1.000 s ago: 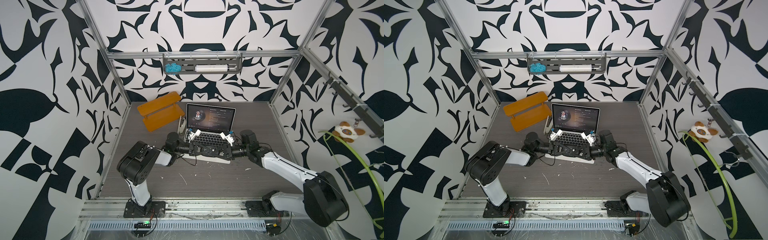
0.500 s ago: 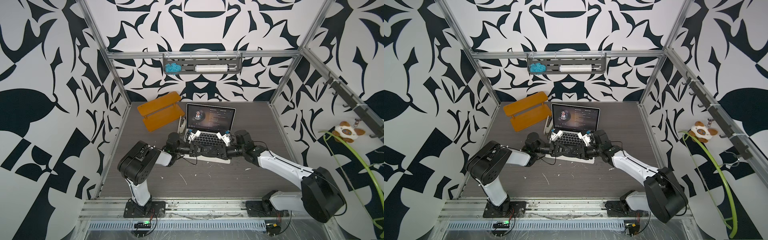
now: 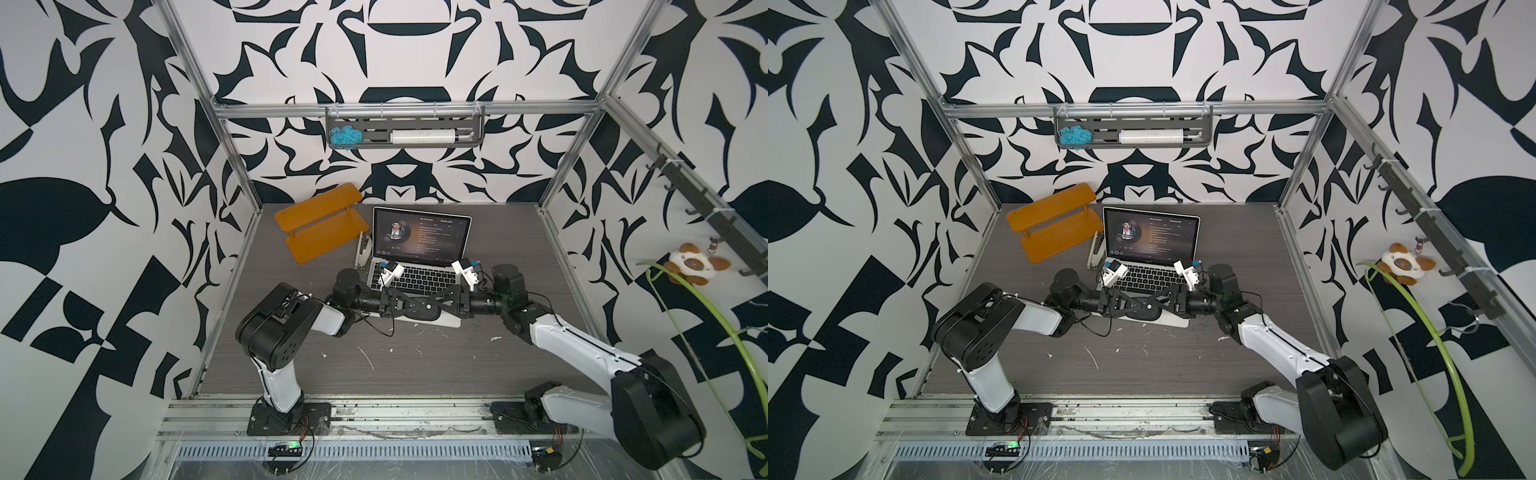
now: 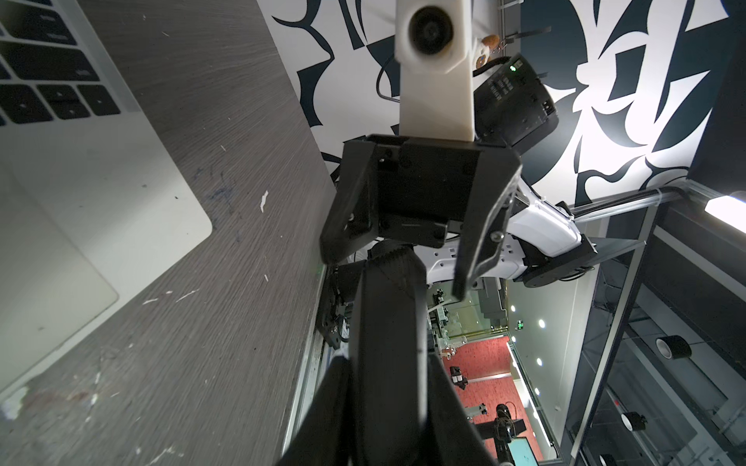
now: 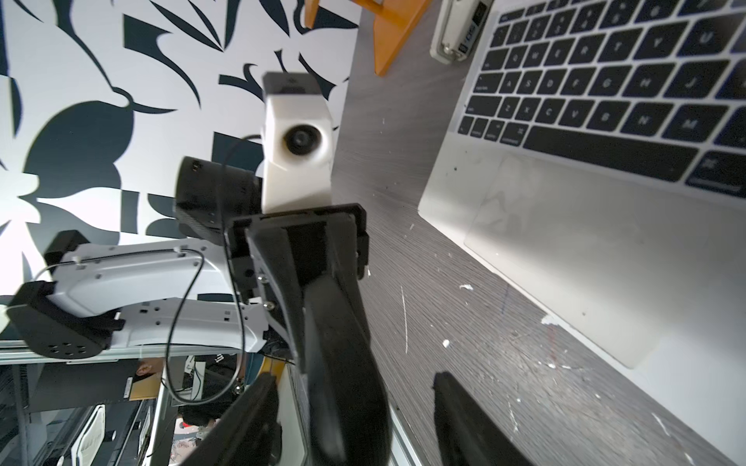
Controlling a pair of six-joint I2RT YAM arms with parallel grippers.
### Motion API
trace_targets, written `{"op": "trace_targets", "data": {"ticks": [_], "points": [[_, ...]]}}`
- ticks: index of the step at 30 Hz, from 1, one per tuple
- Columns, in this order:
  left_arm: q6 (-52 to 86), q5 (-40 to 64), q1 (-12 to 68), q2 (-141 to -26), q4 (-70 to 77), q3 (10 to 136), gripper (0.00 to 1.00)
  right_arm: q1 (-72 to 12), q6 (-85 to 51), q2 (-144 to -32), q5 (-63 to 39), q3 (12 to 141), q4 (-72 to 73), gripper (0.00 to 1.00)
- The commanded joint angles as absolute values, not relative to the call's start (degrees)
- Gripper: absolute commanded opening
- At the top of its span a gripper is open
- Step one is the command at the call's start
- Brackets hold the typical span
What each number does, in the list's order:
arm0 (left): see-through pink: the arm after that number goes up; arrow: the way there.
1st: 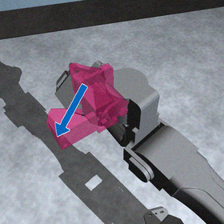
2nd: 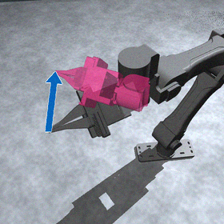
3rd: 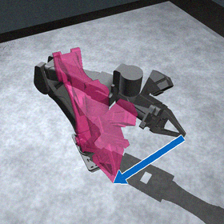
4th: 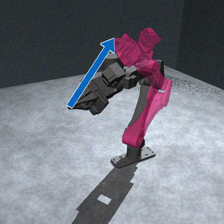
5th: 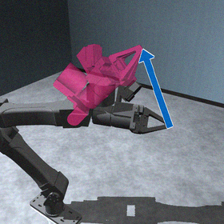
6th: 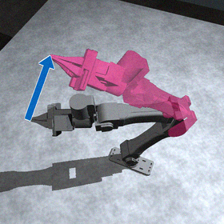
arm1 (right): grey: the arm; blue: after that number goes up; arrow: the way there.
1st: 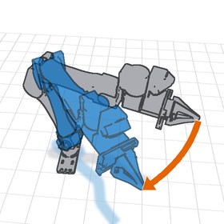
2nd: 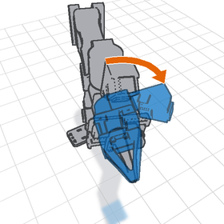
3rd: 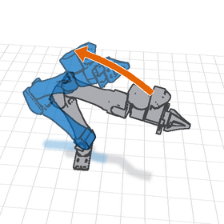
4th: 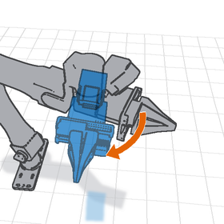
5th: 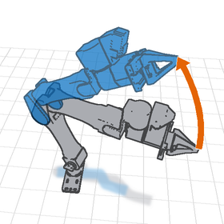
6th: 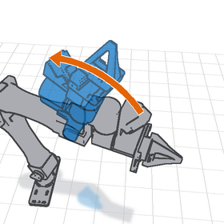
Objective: Remove the wireless mouse receiver from the laptop
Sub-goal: Close the lid on the mouse, then place the mouse at the center of the board.
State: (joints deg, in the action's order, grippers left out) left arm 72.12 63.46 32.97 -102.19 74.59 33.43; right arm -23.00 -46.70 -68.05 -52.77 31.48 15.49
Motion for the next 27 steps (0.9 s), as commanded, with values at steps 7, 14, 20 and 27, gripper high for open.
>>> {"op": "trace_targets", "data": {"ticks": [7, 14, 20, 27], "points": [[73.02, 65.13, 32.92, -103.36, 79.46, 33.35, 0.02, -24.65, -50.89, -71.17, -57.19, 31.60, 22.39, 0.60], [73.50, 65.39, 32.96, -103.20, 79.98, 33.31, 0.02, -27.28, -50.79, -74.10, -55.86, 32.51, 23.83, 0.47], [73.62, 65.65, 32.99, -103.00, 79.98, 33.22, 0.02, -28.08, -51.87, -75.19, -55.46, 32.78, 26.20, 0.37], [74.42, 65.66, 32.49, -103.19, 80.19, 33.68, 0.32, -28.14, -51.56, -74.75, -54.61, 32.17, 26.42, 0.16]]}}
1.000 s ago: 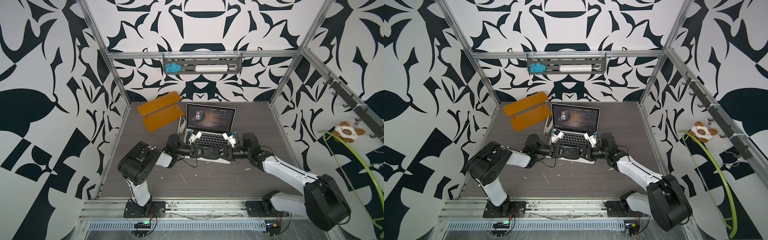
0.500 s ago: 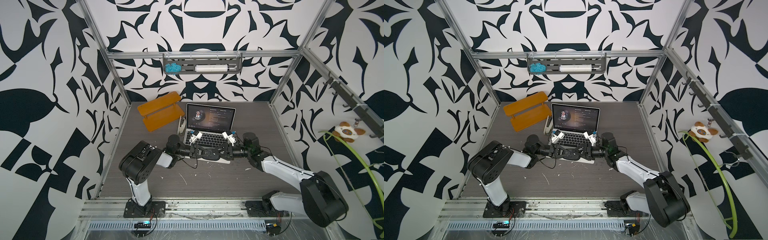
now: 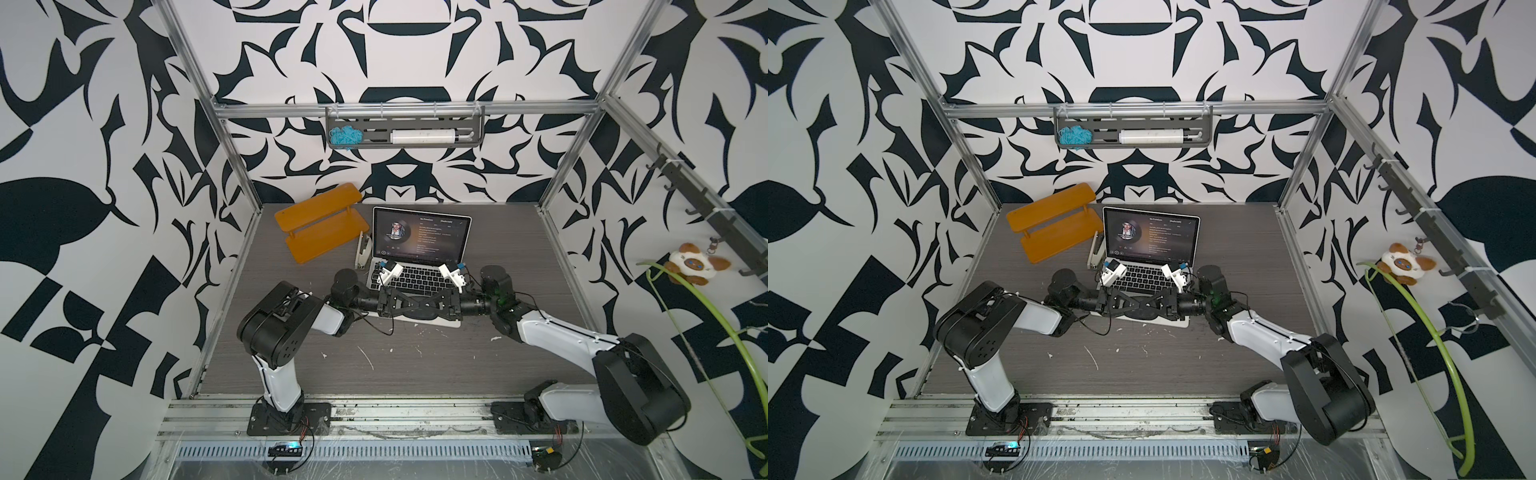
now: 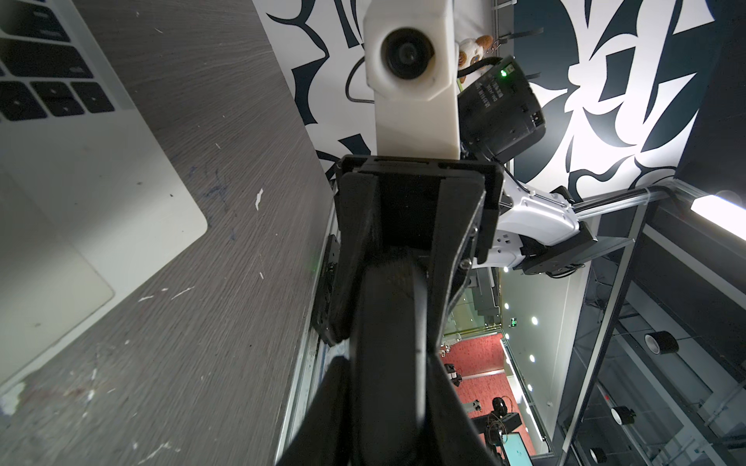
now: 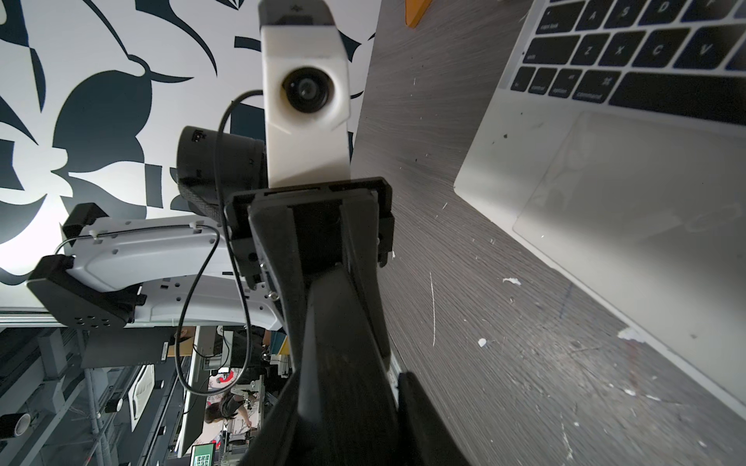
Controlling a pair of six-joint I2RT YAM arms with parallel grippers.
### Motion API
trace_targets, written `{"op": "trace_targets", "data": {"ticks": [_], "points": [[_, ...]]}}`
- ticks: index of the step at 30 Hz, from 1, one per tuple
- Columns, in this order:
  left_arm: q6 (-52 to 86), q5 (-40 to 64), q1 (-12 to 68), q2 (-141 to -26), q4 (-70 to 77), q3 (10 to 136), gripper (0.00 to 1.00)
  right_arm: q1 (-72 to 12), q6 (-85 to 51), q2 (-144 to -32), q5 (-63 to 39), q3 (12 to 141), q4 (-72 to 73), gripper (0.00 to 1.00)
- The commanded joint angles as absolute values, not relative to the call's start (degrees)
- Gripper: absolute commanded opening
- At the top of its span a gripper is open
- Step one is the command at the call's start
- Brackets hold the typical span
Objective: Remove the wireless mouse receiver from the laptop
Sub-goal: Place the mouse at the center of the board.
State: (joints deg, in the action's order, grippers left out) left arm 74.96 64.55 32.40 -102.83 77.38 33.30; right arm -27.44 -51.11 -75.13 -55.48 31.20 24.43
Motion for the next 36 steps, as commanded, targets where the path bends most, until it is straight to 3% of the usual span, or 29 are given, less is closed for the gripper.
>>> {"op": "trace_targets", "data": {"ticks": [1, 5, 8, 11, 14, 16, 19, 24, 29, 33, 36], "points": [[74.62, 65.65, 32.13, -102.98, 80.42, 33.51, 0.38, -28.18, -50.66, -74.39, -54.01, 32.27, 25.27, 0.15], [74.92, 65.11, 28.01, -100.30, 79.76, 31.35, 0.51, -27.31, -41.54, -71.43, -46.15, 34.59, 11.72, 0.12], [72.15, 64.07, 23.66, -95.98, 73.98, 28.62, 0.61, -26.36, -34.45, -68.14, -34.69, 36.98, 0.11, 0.11], [61.55, 60.94, 20.53, -89.25, 54.34, 27.60, 0.72, -26.38, -28.32, -66.41, -17.91, 40.86, -11.54, 0.11], [39.65, 49.60, 20.08, -79.06, 16.21, 32.69, 0.81, -27.28, -24.94, -67.49, -0.47, 44.91, -19.89, 0.11], [30.79, 38.49, 20.24, -73.32, 0.39, 35.76, 0.87, -28.85, -23.53, -69.73, 14.41, 47.66, -24.25, 0.10], [27.44, 26.19, 19.79, -64.42, -8.40, 36.57, 0.96, -31.30, -21.16, -75.55, 31.24, 52.01, -28.38, 0.10], [25.69, 18.75, 19.78, -57.93, -13.59, 36.39, 0.98, -34.67, -16.30, -90.02, 52.11, 59.39, -34.65, 0.10], [24.35, 16.57, 19.60, -54.92, -14.74, 34.12, 0.99, -35.86, -11.35, -102.20, 61.50, 63.60, -35.17, 0.13], [24.43, 14.92, 19.49, -51.86, -14.80, 32.42, 1.00, -36.87, -7.33, -108.38, 62.51, 65.08, -33.53, 0.14], [24.27, 14.11, 19.34, -50.81, -15.53, 31.98, 1.00, -37.09, -6.17, -111.06, 59.68, 64.76, -33.05, 0.27]]}}
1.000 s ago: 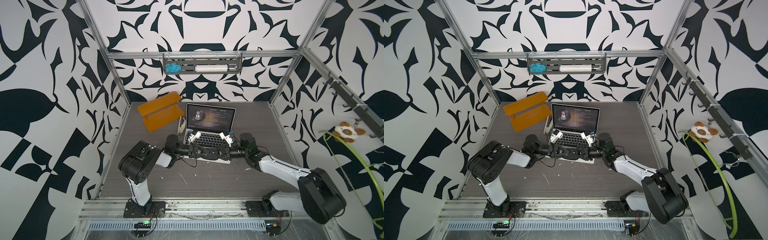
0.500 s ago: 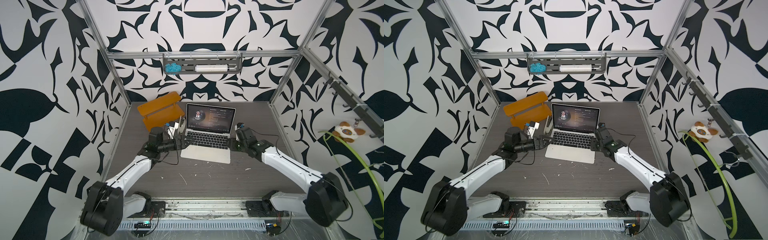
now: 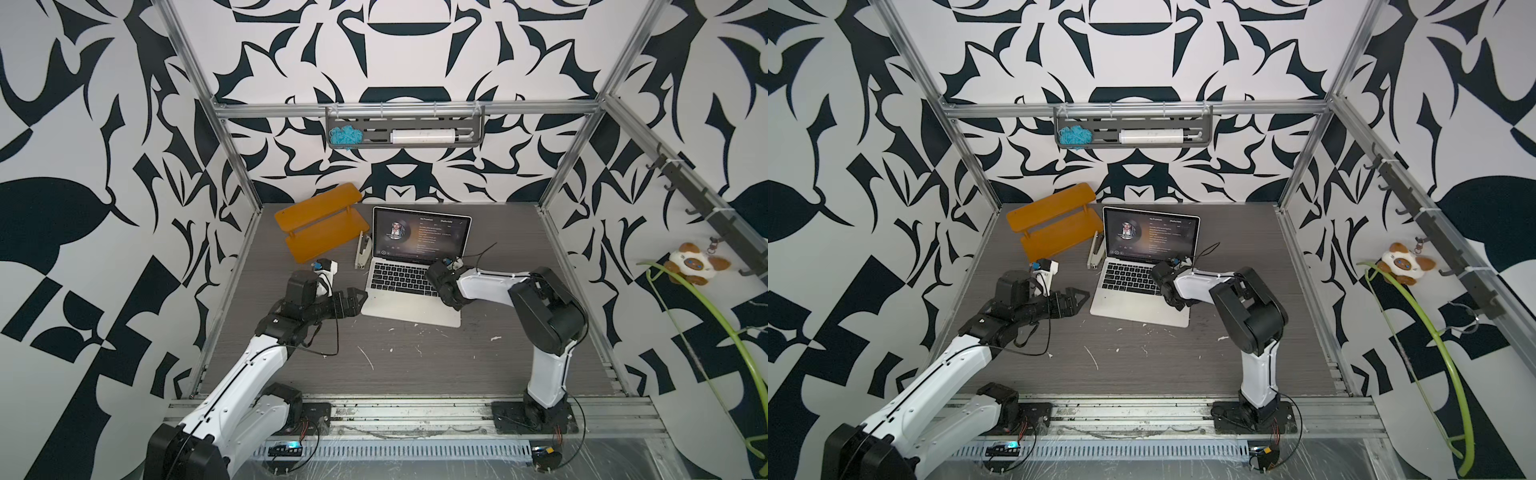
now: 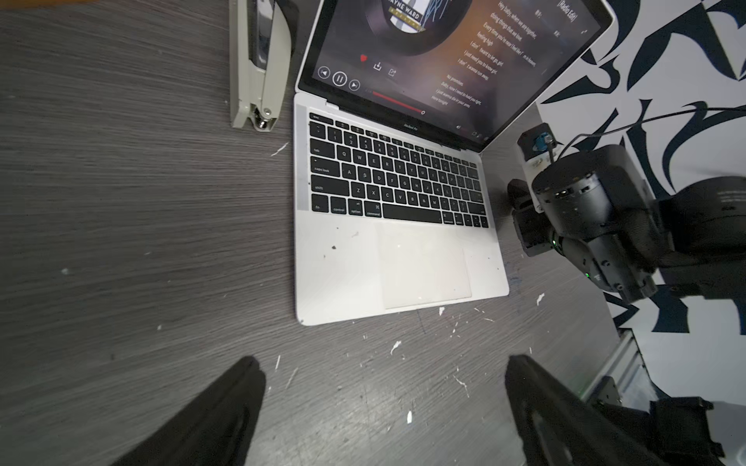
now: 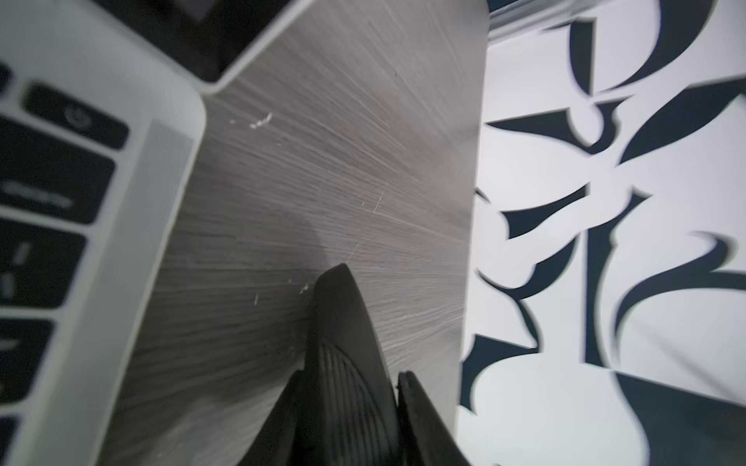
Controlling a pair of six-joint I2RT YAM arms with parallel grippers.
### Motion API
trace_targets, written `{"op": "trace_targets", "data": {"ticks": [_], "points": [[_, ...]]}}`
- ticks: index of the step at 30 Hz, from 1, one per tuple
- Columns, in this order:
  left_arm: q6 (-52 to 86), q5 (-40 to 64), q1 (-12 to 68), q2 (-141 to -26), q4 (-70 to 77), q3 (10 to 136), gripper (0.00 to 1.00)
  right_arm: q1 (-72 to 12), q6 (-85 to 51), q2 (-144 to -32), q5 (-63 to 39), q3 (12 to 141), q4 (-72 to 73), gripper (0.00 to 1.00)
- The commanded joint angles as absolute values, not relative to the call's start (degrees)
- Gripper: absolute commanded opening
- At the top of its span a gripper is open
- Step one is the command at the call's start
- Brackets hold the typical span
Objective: Remove the wireless mouse receiver from the laptop
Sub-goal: Place the mouse at the center of the board.
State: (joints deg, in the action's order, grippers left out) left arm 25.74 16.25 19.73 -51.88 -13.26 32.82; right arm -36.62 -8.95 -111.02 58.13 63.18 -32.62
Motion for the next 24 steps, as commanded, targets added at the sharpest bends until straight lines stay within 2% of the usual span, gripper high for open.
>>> {"op": "trace_targets", "data": {"ticks": [1, 4, 10, 17, 21, 24], "points": [[24.17, 13.90, 19.25, -50.67, -15.88, 31.93, 0.99, -37.18, -6.07, -111.62, 58.01, 64.29, -32.73, 0.33], [23.99, 13.18, 18.99, -51.12, -16.77, 31.99, 0.99, -37.49, -7.32, -111.74, 53.72, 62.88, -32.88, 0.45], [23.82, 12.15, 18.72, -52.55, -17.60, 32.51, 0.99, -38.51, -9.36, -106.00, 42.76, 58.57, -30.40, 0.56], [23.82, 11.72, 18.63, -53.51, -17.79, 32.95, 0.99, -37.79, -8.89, -97.37, 29.88, 53.01, -24.48, 0.61], [22.39, 9.05, 18.39, -54.40, -19.41, 34.48, 0.99, -32.59, -10.36, -88.12, 19.99, 50.32, -21.13, 0.62], [21.40, 6.85, 17.69, -53.97, -18.10, 35.27, 0.99, -23.31, -13.45, -78.00, 10.97, 45.93, -14.53, 0.61]]}}
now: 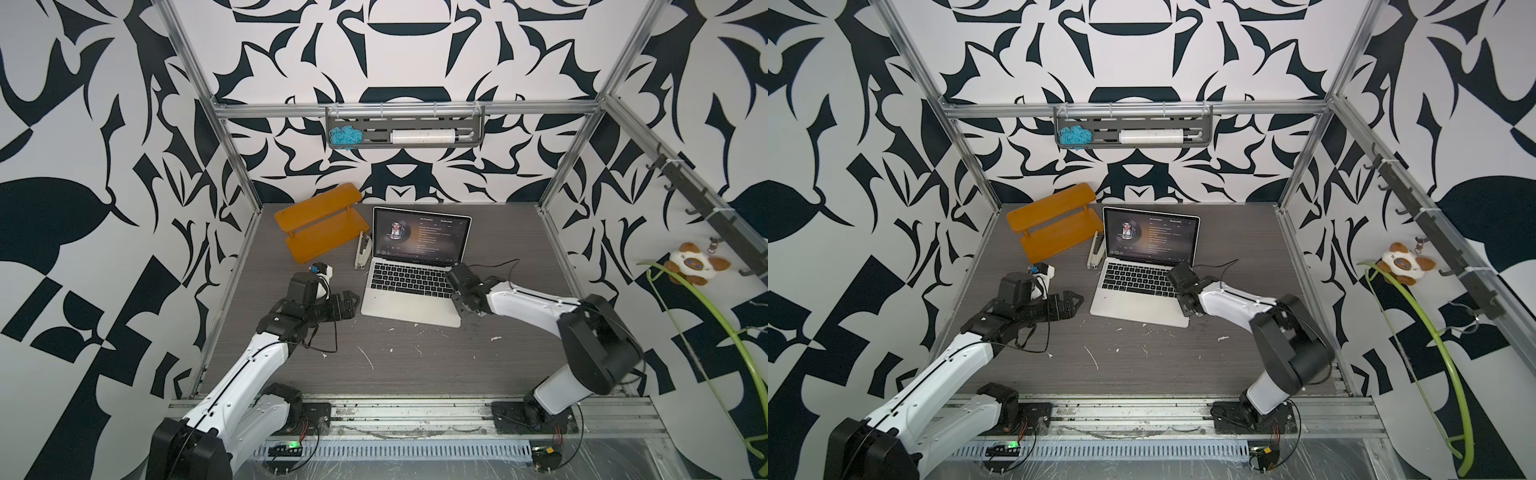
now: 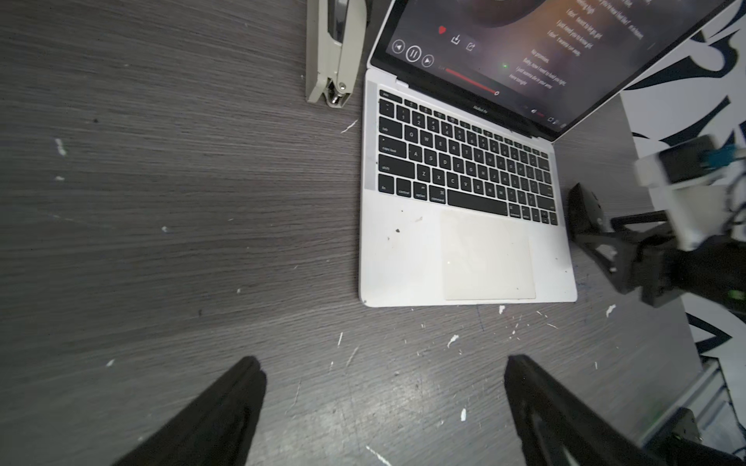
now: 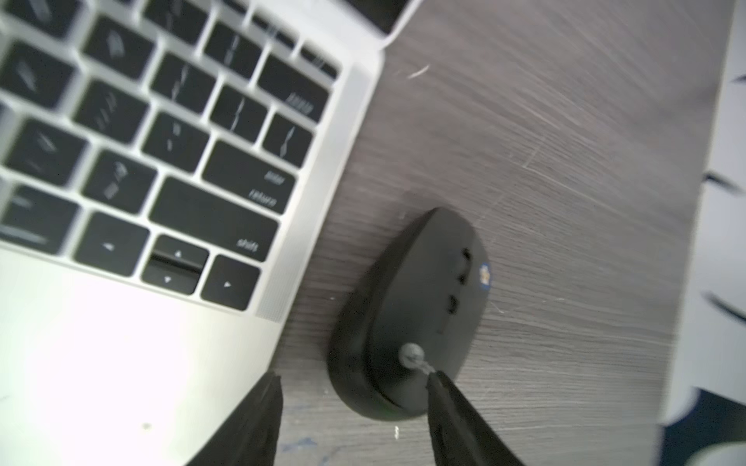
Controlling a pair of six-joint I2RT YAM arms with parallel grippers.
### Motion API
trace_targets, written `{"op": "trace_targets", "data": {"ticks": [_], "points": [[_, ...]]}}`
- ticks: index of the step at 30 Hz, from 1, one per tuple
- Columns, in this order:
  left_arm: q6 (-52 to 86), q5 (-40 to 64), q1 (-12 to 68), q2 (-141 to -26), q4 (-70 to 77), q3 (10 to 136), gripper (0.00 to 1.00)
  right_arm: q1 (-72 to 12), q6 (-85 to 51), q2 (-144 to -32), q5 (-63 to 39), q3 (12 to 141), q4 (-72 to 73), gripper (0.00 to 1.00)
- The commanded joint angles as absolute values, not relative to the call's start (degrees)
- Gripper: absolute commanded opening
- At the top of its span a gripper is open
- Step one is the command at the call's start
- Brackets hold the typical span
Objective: Remove the wireless mouse receiver from the laptop
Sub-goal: Place the mouse at the center of the board, then reset both arms
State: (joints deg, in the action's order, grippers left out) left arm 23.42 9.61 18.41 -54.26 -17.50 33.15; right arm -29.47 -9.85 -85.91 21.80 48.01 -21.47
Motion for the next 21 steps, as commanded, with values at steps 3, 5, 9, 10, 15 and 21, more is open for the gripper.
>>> {"op": "trace_targets", "data": {"ticks": [3, 5, 9, 10, 15, 21], "points": [[20.04, 3.19, 16.30, -53.44, -14.18, 35.00, 0.99, -10.55, -16.90, -67.54, 1.65, 37.20, -1.34, 0.61], [18.39, 1.54, 14.62, -52.94, -9.75, 33.84, 0.99, -5.22, -16.18, -61.29, 0.42, 29.79, 10.32, 0.68], [16.61, 0.97, 10.24, -52.85, 0.83, 29.86, 0.99, -1.76, -9.77, -58.74, 7.22, 19.30, 29.56, 0.74], [16.61, 0.89, 8.60, -53.32, 3.50, 28.87, 0.99, -0.03, -9.54, -60.91, 6.78, 18.34, 32.90, 0.74], [10.93, 2.11, 3.27, -57.43, 20.55, 21.64, 0.99, 2.32, -8.62, -75.35, 5.88, 13.60, 55.50, 0.72], [0.62, 3.06, 2.02, -62.91, 31.58, 19.09, 1.00, 0.85, -6.73, -85.04, 5.42, 11.81, 67.16, 0.70]]}}
